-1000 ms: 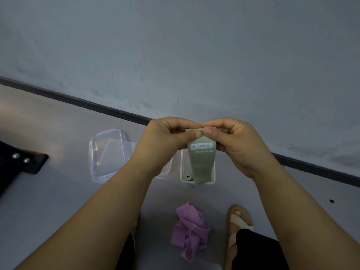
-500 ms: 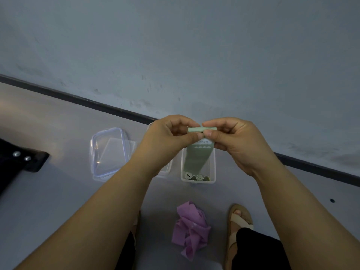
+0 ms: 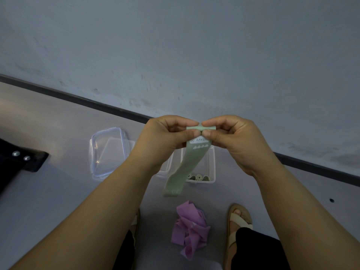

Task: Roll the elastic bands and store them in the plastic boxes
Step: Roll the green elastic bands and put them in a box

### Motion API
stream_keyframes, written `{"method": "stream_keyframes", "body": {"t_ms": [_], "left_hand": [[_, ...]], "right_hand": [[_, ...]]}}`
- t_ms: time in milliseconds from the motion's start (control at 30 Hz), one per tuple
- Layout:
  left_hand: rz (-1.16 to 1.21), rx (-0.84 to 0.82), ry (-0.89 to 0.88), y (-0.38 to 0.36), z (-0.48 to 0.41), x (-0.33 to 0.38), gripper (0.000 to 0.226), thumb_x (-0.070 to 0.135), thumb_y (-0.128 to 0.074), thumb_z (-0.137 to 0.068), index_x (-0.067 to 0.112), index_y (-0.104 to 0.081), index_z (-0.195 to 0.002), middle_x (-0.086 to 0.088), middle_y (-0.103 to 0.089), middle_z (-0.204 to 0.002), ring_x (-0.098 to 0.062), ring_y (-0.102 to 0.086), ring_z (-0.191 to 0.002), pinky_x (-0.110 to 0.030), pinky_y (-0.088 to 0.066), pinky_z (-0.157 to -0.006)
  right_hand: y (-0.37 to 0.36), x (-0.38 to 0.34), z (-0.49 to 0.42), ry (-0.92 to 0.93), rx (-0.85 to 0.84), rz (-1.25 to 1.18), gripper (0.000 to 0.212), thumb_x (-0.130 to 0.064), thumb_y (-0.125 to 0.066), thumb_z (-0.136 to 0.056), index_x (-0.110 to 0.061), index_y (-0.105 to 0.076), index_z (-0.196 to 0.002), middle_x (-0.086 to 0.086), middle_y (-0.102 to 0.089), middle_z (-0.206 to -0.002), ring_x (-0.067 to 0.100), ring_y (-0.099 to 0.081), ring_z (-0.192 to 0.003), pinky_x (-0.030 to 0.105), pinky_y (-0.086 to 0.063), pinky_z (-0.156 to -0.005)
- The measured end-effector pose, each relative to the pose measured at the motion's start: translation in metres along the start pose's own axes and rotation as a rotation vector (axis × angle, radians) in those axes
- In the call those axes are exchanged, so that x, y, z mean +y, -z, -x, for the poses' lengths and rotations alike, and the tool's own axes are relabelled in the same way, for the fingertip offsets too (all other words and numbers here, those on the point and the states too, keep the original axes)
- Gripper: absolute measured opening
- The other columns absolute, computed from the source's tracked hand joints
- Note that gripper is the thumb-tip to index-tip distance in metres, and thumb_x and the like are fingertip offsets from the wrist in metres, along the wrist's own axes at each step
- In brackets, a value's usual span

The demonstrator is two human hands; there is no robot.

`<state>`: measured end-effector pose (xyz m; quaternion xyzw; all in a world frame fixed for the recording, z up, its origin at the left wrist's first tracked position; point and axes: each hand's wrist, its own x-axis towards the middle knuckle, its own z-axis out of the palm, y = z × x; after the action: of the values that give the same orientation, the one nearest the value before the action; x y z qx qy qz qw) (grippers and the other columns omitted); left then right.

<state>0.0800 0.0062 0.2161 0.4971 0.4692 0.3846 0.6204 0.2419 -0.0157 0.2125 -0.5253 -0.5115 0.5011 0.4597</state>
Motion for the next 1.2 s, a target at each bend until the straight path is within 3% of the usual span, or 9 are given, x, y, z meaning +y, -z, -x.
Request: {"method": "stream_keyframes", "body": {"t_ms": [133,267,400,533,700,867,1033,1200], "left_hand": [[0.009,0.027,-0.010,0.0006,-0.0010,-0.0013,0.016,-0.003,-0.071,-0.073,0.012,-0.070,-0.080,-0.004,-0.068,-0.068,-0.010,-0.067,-0.064,-0.020,-0.056,-0.063],[-0.028,0.024,-0.053,-0.0002,-0.0003,-0.0005,0.016,-0.004,-0.070,-0.074,0.010,-0.069,-0.081,0.004,-0.069,-0.064,-0.006,-0.067,-0.063,-0.017,-0.054,-0.061],[-0.052,0.021,-0.086,-0.0013,0.0001,-0.0003,0.018,-0.005,-0.070,-0.074,0.012,-0.069,-0.079,0.007,-0.071,-0.065,-0.005,-0.068,-0.065,-0.016,-0.054,-0.062],[-0.043,0.019,-0.082,-0.0021,-0.0003,-0.0009,0.017,-0.005,-0.070,-0.075,0.012,-0.069,-0.080,0.006,-0.071,-0.067,-0.007,-0.068,-0.067,-0.017,-0.055,-0.064],[-0.064,0.003,-0.055,-0.0022,-0.0011,-0.0028,0.019,-0.003,-0.070,-0.076,0.014,-0.068,-0.084,0.003,-0.072,-0.074,-0.008,-0.067,-0.069,-0.020,-0.056,-0.066],[-0.032,-0.031,0.047,-0.0008,-0.0004,-0.0017,0.017,0.011,-0.069,-0.080,0.005,-0.068,-0.096,-0.009,-0.073,-0.086,-0.017,-0.071,-0.080,-0.028,-0.059,-0.073],[-0.059,-0.004,0.041,0.0010,-0.0021,-0.0035,0.010,0.009,-0.068,-0.081,0.007,-0.070,-0.091,-0.008,-0.074,-0.080,-0.017,-0.071,-0.076,-0.028,-0.059,-0.071],[-0.083,0.025,0.001,0.0009,-0.0023,-0.0043,0.013,0.005,-0.070,-0.079,0.014,-0.069,-0.088,-0.015,-0.072,-0.085,-0.018,-0.069,-0.075,-0.029,-0.059,-0.072]], "right_hand": [[0.0026,0.0012,-0.0003,-0.042,-0.041,-0.033,0.031,-0.017,-0.070,-0.068,-0.026,-0.065,-0.097,-0.006,-0.071,-0.084,0.009,-0.068,-0.080,0.025,-0.056,-0.077],[-0.0009,0.0017,0.0007,-0.068,-0.031,-0.004,0.030,-0.033,-0.066,-0.065,-0.023,-0.066,-0.094,0.008,-0.070,-0.092,0.015,-0.069,-0.082,0.026,-0.057,-0.073],[-0.0037,0.0046,-0.0019,-0.072,0.025,-0.020,0.006,-0.018,-0.064,-0.081,-0.017,-0.067,-0.085,-0.002,-0.072,-0.078,0.011,-0.069,-0.073,0.022,-0.056,-0.064],[-0.0028,0.0045,-0.0024,-0.055,0.033,-0.042,0.006,-0.013,-0.065,-0.080,-0.018,-0.067,-0.083,-0.004,-0.072,-0.073,0.010,-0.069,-0.070,0.020,-0.054,-0.061],[-0.0030,0.0044,-0.0020,-0.047,0.029,-0.089,0.016,-0.022,-0.068,-0.065,-0.020,-0.069,-0.081,-0.001,-0.071,-0.074,0.012,-0.068,-0.071,0.023,-0.056,-0.064],[-0.0002,0.0054,-0.0021,-0.027,0.064,-0.066,0.013,-0.020,-0.069,-0.066,-0.024,-0.069,-0.078,0.012,-0.066,-0.081,0.017,-0.067,-0.074,0.027,-0.058,-0.069],[-0.0012,0.0044,-0.0022,0.014,0.062,0.015,0.019,-0.002,-0.069,-0.076,-0.021,-0.069,-0.079,-0.005,-0.068,-0.065,0.009,-0.067,-0.067,0.024,-0.058,-0.069],[-0.0019,0.0029,-0.0007,0.045,0.059,0.046,0.022,0.000,-0.070,-0.075,-0.022,-0.068,-0.077,-0.012,-0.070,-0.069,0.004,-0.066,-0.070,0.021,-0.057,-0.073]]}}
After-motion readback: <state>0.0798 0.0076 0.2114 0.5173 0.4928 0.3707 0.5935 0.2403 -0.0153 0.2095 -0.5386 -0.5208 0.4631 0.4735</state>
